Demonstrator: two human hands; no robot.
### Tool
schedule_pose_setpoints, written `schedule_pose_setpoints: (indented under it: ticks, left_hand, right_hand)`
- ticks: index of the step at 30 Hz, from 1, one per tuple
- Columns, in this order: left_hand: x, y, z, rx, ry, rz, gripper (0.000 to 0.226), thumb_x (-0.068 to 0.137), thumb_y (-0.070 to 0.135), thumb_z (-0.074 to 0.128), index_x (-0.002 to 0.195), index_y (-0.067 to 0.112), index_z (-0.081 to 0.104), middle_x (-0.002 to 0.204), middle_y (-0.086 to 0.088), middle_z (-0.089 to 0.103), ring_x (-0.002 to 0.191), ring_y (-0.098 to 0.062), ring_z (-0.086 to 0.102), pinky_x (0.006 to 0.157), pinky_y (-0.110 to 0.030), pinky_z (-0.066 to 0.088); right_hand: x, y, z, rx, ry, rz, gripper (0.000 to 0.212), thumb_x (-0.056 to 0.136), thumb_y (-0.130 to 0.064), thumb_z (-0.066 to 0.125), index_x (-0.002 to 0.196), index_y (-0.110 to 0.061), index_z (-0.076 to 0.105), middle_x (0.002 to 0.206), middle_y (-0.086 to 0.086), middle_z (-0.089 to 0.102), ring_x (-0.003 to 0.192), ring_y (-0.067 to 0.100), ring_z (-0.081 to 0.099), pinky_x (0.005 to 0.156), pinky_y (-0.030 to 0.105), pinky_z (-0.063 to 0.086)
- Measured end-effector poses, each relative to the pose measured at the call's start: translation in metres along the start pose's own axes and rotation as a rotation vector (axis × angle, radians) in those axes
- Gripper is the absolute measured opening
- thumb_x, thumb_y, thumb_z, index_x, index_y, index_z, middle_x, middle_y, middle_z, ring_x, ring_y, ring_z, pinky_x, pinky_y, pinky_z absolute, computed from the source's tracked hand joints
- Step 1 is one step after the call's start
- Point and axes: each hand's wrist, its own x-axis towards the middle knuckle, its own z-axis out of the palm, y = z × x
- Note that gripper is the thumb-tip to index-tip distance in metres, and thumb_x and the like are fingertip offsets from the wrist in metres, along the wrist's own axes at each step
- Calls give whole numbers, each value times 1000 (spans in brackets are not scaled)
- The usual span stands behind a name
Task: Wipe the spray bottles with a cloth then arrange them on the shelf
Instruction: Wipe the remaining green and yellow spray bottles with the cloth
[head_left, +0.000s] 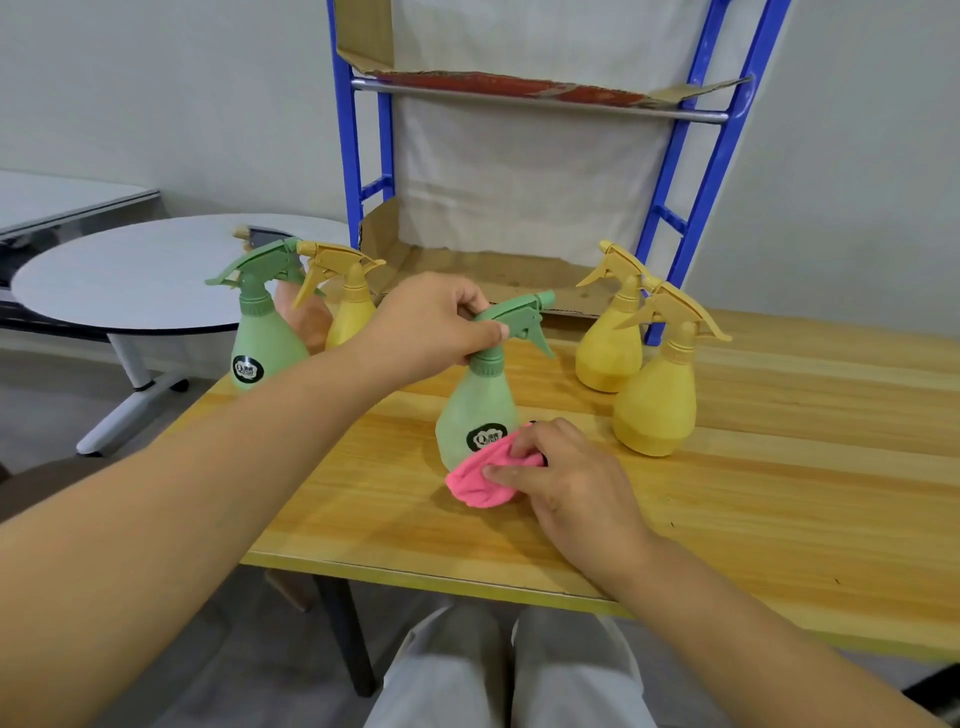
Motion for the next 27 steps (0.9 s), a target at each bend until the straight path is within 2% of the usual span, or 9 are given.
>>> schedule_pose_setpoints:
  ticks: [5, 8, 10, 11, 14, 18, 21, 23, 27]
  left_hand:
    - [-7, 14, -1, 137, -73, 29, 30, 81, 40, 66, 89, 11, 65, 75, -5, 72, 65, -17, 69, 70, -40, 57]
    - [-6, 17, -12, 187, -49, 112, 25, 94, 30, 49, 114, 18, 59, 103, -3, 67, 82, -13, 64, 77, -33, 55]
    - [-4, 14, -22, 360, -35, 305, 42, 95, 12, 44, 133, 30, 47, 127, 2, 54, 104, -13, 57, 87, -31, 49]
    - [-3, 12, -26, 496, -59, 423, 53, 93, 5, 44, 136, 35, 43, 136, 4, 46, 112, -13, 53, 86, -31, 48]
    - [-1, 5, -28, 849, -133, 687, 64, 86, 0, 49, 136, 39, 42, 150, 9, 34, 125, -15, 47, 70, -32, 50]
    - [2, 1, -30, 926, -99, 768, 52, 83, 7, 62, 128, 33, 55, 147, 6, 41, 122, -22, 52, 65, -29, 47]
    - [5, 1, -32, 944, -95, 758, 46, 86, 12, 60, 128, 31, 55, 146, 3, 41, 123, -24, 51, 72, -39, 53]
    - [6, 3, -33, 955, -96, 765, 41, 86, 17, 59, 125, 29, 57, 140, -1, 47, 119, -26, 51, 73, -43, 54]
    - [11, 7, -35, 997, -90, 805, 31, 83, 25, 64, 113, 28, 64, 121, -7, 56, 115, -28, 47, 81, -41, 47]
  right_hand:
    - [25, -1, -26, -55, 178, -4, 28, 88, -16, 49, 103, -22, 73, 89, 6, 63, 80, 24, 57, 42, 31, 43]
    - [39, 0, -30, -101, 216, -13, 27, 88, -17, 52, 105, -21, 72, 90, 6, 64, 82, 24, 57, 45, 27, 42]
    - [41, 2, -27, -130, 208, -37, 27, 87, -16, 55, 107, -21, 71, 91, 6, 63, 83, 24, 55, 48, 27, 42]
    - [41, 2, -25, -132, 205, -39, 27, 87, -15, 56, 108, -21, 71, 91, 6, 62, 83, 25, 55, 48, 28, 42]
    - [40, 0, -19, -100, 208, -26, 29, 86, -12, 54, 109, -19, 70, 90, 8, 61, 82, 24, 51, 51, 28, 40]
    - [20, -3, -5, -31, 128, -28, 32, 85, -10, 55, 111, -20, 69, 90, 8, 58, 83, 21, 44, 59, 28, 37]
    - [-1, -3, 9, -32, -29, -67, 32, 81, -12, 70, 111, -25, 69, 86, 5, 55, 80, 19, 41, 58, 27, 33]
    - [-6, -2, 13, -56, -94, -95, 33, 78, -11, 74, 108, -23, 70, 83, 4, 54, 78, 21, 44, 54, 28, 37]
    - [11, 0, -3, -2, 41, -83, 29, 86, -9, 54, 109, -16, 70, 84, 9, 58, 76, 25, 50, 51, 36, 44]
